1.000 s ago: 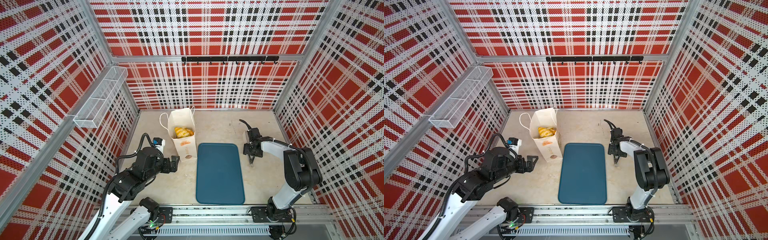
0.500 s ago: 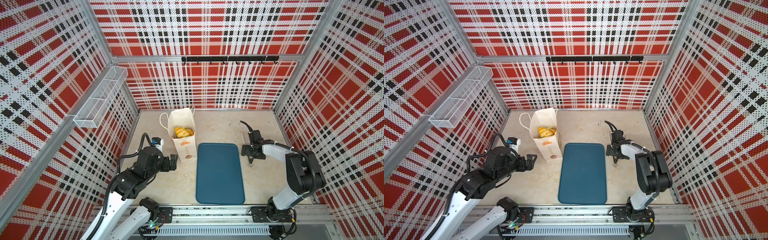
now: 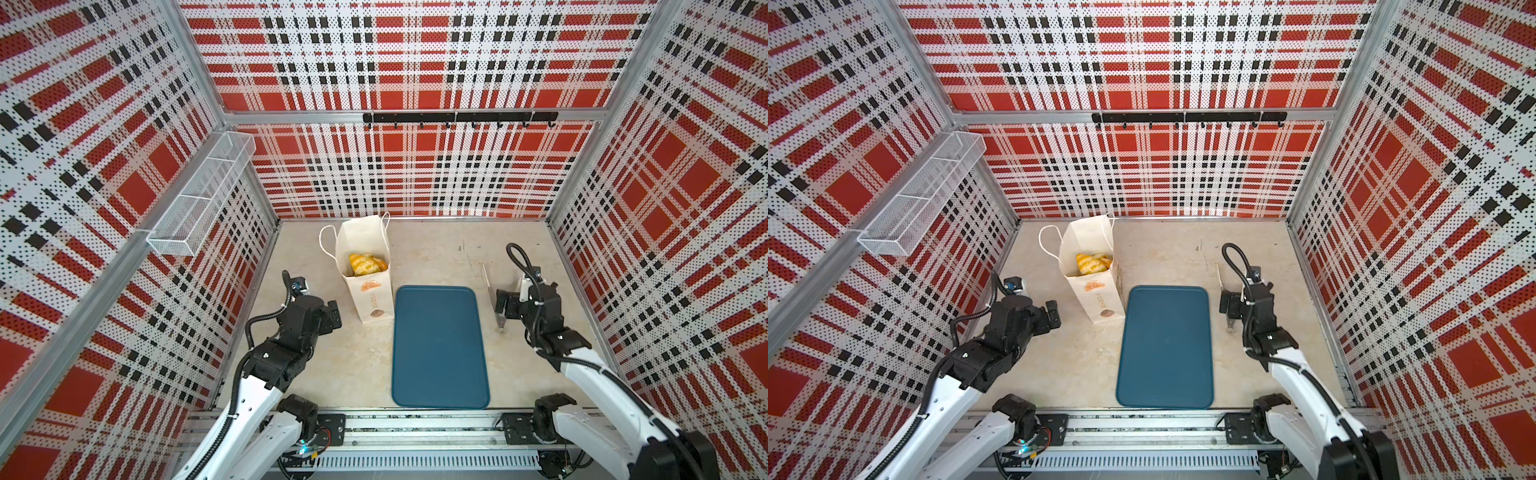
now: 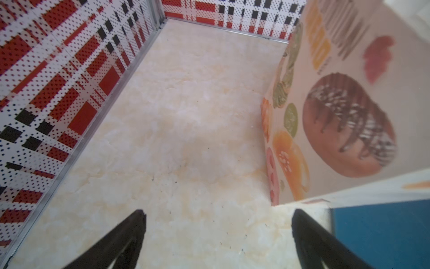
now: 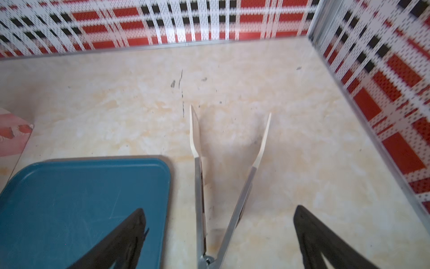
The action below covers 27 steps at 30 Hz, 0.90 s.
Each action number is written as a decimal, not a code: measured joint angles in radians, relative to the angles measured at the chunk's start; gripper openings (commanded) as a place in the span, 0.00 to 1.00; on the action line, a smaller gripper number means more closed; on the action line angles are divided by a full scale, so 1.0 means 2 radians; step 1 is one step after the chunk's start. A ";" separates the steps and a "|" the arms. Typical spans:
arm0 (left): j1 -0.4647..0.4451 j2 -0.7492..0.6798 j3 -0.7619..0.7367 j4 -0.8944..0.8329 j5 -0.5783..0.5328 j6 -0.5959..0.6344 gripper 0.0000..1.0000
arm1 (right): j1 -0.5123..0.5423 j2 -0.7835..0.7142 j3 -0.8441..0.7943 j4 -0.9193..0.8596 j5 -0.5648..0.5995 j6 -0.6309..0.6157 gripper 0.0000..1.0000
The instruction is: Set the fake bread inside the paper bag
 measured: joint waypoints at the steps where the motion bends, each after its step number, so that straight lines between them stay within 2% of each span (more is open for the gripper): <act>1: 0.001 0.000 -0.014 0.020 -0.013 0.004 0.99 | 0.000 -0.010 -0.023 0.032 0.005 -0.013 1.00; 6: 0.002 0.028 -0.067 0.132 -0.069 0.035 0.99 | 0.000 0.011 -0.126 0.202 0.030 -0.069 1.00; 12: 0.004 0.117 -0.103 0.297 -0.107 0.104 0.99 | -0.010 0.193 -0.119 0.370 0.047 -0.114 1.00; 16: 0.010 0.205 -0.129 0.446 -0.113 0.175 0.99 | -0.021 0.298 -0.101 0.476 0.044 -0.125 1.00; 20: 0.033 0.301 -0.166 0.604 -0.087 0.229 0.99 | -0.037 0.369 -0.093 0.556 0.023 -0.127 1.00; 27: 0.080 0.428 -0.179 0.791 0.010 0.263 1.00 | -0.055 0.369 -0.057 0.533 -0.006 -0.119 1.00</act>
